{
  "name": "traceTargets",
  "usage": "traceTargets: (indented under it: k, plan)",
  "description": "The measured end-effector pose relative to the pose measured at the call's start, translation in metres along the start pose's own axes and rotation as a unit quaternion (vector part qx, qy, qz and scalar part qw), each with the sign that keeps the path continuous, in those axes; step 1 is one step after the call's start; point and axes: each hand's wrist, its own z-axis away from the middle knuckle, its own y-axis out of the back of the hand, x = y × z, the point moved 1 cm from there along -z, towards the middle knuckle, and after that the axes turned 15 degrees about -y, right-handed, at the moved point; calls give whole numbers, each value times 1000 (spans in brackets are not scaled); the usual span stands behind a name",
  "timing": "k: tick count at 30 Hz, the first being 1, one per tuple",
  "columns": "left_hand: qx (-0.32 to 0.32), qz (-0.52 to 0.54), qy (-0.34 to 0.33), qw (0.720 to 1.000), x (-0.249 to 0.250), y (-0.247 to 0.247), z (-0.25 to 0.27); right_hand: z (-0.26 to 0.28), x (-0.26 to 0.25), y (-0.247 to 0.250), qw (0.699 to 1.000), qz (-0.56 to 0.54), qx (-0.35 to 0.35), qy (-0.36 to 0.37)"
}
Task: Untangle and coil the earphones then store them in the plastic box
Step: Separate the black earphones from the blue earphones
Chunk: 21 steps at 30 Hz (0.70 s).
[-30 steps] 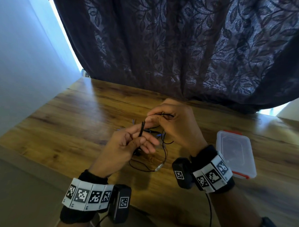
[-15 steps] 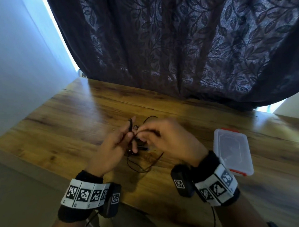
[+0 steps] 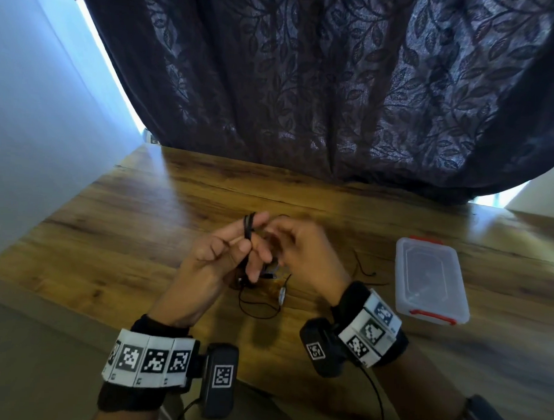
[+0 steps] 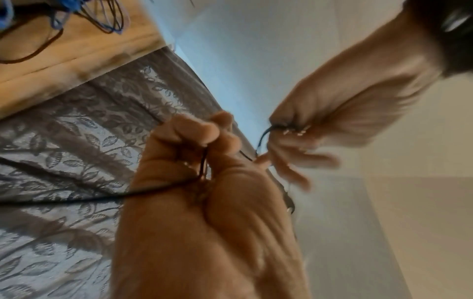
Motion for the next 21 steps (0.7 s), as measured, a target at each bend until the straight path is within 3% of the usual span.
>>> traceTargets:
  k: [3, 7, 10, 14, 16, 21]
  plan:
    - [41, -90, -25, 995, -3, 5, -6, 20, 0, -19, 980, 135, -143, -7]
    - [15, -250, -24, 968, -12, 9, -1, 32, -17, -11, 949, 228, -208, 61]
    - [10, -252, 11, 968, -12, 6, 7, 29, -35, 15, 966, 207, -134, 79]
    - [9, -118, 26, 993, -5, -4, 4, 13, -46, 30, 973, 187, -26, 135]
    - [15, -67, 35, 997, -3, -4, 1, 7, -46, 31, 979, 158, 0, 126]
    - [4, -70, 57, 996, -6, 1, 4, 8, -43, 28, 990, 23, 82, 112]
